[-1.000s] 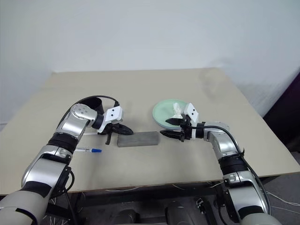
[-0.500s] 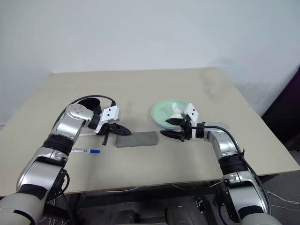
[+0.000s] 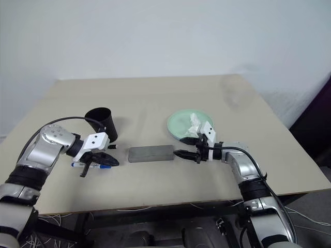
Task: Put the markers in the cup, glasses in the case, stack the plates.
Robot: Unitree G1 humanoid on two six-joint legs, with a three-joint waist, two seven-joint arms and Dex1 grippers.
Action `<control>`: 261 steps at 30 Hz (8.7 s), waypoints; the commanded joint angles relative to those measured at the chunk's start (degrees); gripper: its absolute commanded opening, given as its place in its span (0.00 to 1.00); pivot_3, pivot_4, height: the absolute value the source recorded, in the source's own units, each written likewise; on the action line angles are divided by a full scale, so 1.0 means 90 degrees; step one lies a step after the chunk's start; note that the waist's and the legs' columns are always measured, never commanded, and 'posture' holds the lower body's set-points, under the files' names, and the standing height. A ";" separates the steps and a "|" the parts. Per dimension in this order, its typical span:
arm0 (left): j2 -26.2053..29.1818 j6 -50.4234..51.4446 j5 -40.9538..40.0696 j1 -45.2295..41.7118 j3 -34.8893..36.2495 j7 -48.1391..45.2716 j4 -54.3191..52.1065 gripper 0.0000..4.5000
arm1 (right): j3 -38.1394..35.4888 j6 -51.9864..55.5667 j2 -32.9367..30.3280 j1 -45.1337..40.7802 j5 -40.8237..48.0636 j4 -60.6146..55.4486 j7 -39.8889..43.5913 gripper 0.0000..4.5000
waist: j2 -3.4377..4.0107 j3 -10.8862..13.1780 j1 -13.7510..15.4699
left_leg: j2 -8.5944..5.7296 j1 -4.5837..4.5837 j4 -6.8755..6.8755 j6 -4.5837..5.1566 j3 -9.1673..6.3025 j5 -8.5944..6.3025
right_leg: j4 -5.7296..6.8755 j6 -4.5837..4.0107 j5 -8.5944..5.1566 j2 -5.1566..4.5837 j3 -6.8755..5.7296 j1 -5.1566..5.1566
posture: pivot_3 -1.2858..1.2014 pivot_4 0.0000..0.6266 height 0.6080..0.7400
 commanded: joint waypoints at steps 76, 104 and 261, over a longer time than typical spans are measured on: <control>0.0054 -0.2441 0.1976 -0.3772 -0.2091 -0.0138 0.5246 0.56 | -0.0039 0.0255 -0.0075 -0.0524 0.0186 -0.0401 -0.0306 0.76 | -0.0010 0.0005 0.0097 | -0.0006 -0.0005 0.0026 0.0011 0.0028 -0.0006 | -0.0011 -0.0002 -0.0001 0.0004 0.0015 0.0008 | 0.52 0.00 1.00; -0.0558 -0.2998 0.2647 -0.3476 -0.1852 -0.0320 0.5664 0.56 | -0.0051 0.0269 -0.0114 -0.0474 0.0192 -0.0459 -0.0330 0.76 | -0.0032 0.0008 0.0118 | -0.0006 -0.0096 0.0074 0.0025 0.0029 -0.0013 | 0.0074 0.0014 -0.0008 0.0012 0.0028 -0.0097 | 0.52 0.00 1.00; -0.0704 -0.2411 0.2225 -0.3540 -0.1381 0.0788 0.4584 0.99 | 0.0175 -0.0088 0.0029 -0.0782 0.0088 -0.0071 -0.0279 0.76 | -0.0027 0.0008 0.0128 | -0.0003 -0.0091 0.0051 -0.0029 -0.0001 0.0024 | 0.0071 -0.0019 0.0012 0.0018 -0.0004 -0.0096 | 0.52 0.00 1.00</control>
